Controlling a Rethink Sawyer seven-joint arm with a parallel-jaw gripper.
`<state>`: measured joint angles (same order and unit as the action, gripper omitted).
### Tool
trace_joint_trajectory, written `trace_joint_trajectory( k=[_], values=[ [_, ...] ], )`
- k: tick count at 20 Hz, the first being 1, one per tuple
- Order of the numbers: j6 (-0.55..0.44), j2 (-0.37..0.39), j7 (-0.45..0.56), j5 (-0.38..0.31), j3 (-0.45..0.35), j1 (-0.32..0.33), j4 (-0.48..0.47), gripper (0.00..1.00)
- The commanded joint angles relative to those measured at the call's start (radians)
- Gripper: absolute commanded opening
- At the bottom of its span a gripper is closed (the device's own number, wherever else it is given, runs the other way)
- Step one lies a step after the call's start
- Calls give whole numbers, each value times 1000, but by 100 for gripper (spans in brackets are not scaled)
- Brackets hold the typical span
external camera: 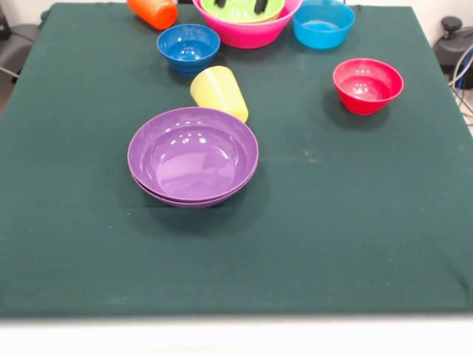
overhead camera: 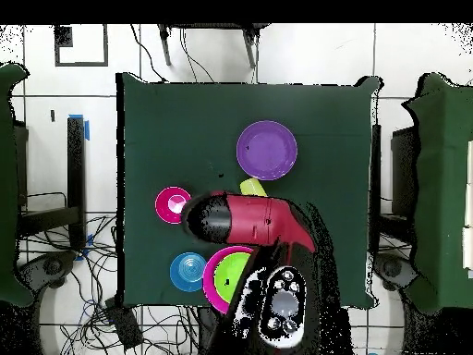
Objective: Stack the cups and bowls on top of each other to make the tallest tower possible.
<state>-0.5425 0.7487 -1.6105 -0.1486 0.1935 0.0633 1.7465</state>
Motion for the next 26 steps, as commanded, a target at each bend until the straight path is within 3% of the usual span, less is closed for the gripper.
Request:
trace_joint_trajectory(
  k=[1, 7, 16, 26],
  values=[
    [109, 43, -119, -28, -64, 30, 344, 100],
    [293, -44, -172, -72, -42, 5, 425, 100],
    [480, -110, -209, -62, -9, -22, 507, 100],
    [670, -291, -224, -42, 14, -32, 464, 100]
  ],
)
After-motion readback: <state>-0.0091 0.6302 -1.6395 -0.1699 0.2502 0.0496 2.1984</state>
